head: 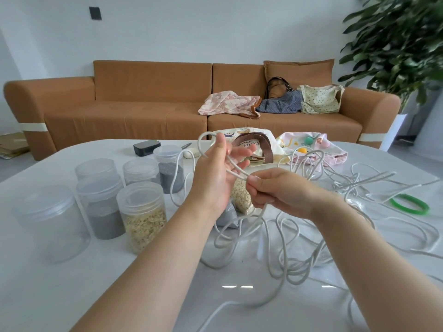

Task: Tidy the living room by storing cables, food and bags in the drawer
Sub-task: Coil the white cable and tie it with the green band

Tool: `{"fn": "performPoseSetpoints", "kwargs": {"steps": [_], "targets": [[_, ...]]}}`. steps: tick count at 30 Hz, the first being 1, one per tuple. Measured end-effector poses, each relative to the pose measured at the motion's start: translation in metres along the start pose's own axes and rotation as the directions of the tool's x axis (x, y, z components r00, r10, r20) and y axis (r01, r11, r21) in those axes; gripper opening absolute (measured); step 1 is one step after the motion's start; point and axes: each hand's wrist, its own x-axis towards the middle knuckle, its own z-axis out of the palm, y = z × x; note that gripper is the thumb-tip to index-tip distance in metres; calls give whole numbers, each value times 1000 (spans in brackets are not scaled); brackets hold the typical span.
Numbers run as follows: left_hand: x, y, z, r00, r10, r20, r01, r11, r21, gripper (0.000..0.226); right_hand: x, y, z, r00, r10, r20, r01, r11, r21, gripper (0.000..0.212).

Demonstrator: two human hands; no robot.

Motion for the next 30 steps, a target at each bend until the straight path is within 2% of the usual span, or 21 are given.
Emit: {"fn": "performPoseSetpoints", "kwargs": {"steps": [4,6,9,13,14,15,18,20,23,27,30], "targets": [[-1,2,2,990,-75,-123,59,990,-131,52,0,-2,2,1000,8,22,-8,1000,2,30],[-2,4,1,984,-113,-135,84,975,-207,56,-1,-2,2,1000,15,7,-15,1000,-11,30],[-3,8,-2,989,-135,-60,111,949,-296,60,-4,-3,-3,998,40,54,-41,999,21,24],[-5,14,-1,993,-105,48,113,968,-223,64,-4,0,-7,985,54,164,-56,998,6,31],[-5,16,-1,993,-98,67,111,967,-229,64,-3,2,-7,982,45,184,-46,999,0,26],[-5,19,-1,993,-90,80,107,962,-250,65,-3,1,-7,978,37,204,-39,999,7,21],[-3,25,-4,994,-79,79,101,938,-332,65,-2,2,-8,974,43,222,-60,996,71,28],[-3,26,-6,993,-88,82,112,922,-370,65,-4,1,-8,975,69,213,-94,990,108,24],[-2,28,-8,989,-104,105,139,895,-424,67,-8,1,-13,976,150,161,-158,987,38,31],[-1,29,-6,981,-129,143,180,876,-447,68,-9,2,-23,987,161,3,-161,986,-49,35],[0,30,-7,977,-167,135,208,894,-397,68,-8,4,-28,979,122,-165,-145,980,-137,24]]}}
